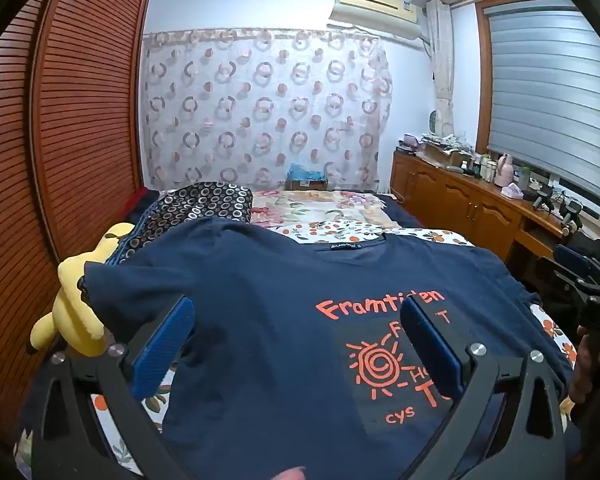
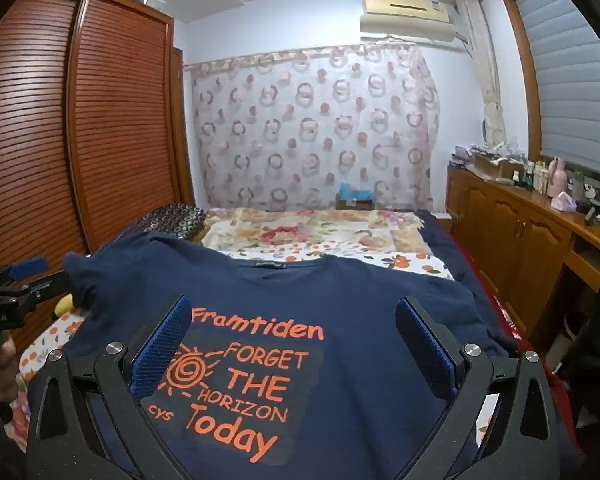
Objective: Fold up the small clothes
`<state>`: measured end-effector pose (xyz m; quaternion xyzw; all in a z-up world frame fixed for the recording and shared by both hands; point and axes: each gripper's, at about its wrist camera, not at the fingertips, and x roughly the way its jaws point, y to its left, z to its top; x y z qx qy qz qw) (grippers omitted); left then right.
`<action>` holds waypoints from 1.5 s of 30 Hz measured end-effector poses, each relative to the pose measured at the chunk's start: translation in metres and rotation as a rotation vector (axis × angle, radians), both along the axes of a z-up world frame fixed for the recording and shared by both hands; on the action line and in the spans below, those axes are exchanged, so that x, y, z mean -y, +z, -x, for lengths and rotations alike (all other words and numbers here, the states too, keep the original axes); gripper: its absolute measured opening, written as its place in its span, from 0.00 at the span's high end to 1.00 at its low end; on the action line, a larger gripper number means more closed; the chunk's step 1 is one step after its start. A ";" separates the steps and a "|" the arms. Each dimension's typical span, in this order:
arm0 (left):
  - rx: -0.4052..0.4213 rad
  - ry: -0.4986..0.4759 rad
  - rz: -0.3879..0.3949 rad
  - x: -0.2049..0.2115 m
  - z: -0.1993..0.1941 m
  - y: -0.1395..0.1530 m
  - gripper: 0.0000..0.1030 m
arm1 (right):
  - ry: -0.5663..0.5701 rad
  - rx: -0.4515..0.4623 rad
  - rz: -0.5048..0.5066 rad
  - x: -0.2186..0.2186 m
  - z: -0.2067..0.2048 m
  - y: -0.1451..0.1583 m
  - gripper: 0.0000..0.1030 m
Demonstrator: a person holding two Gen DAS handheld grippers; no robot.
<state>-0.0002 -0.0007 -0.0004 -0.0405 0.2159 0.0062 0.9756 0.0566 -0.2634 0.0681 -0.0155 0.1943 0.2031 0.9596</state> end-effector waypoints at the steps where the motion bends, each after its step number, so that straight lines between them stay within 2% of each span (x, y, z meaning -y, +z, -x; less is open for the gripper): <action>1: 0.002 0.007 0.006 -0.001 0.000 0.000 0.00 | 0.003 -0.005 0.010 -0.001 0.000 0.000 0.00; 15: 0.007 0.007 -0.010 -0.008 0.008 0.010 0.00 | 0.000 0.009 -0.004 -0.002 0.003 0.003 0.00; 18: 0.010 0.012 -0.030 0.001 0.007 0.008 0.00 | -0.002 0.012 -0.006 -0.002 0.003 0.003 0.00; 45: 0.030 0.004 -0.052 0.011 0.012 0.015 0.00 | 0.000 0.019 -0.010 -0.003 0.005 0.003 0.00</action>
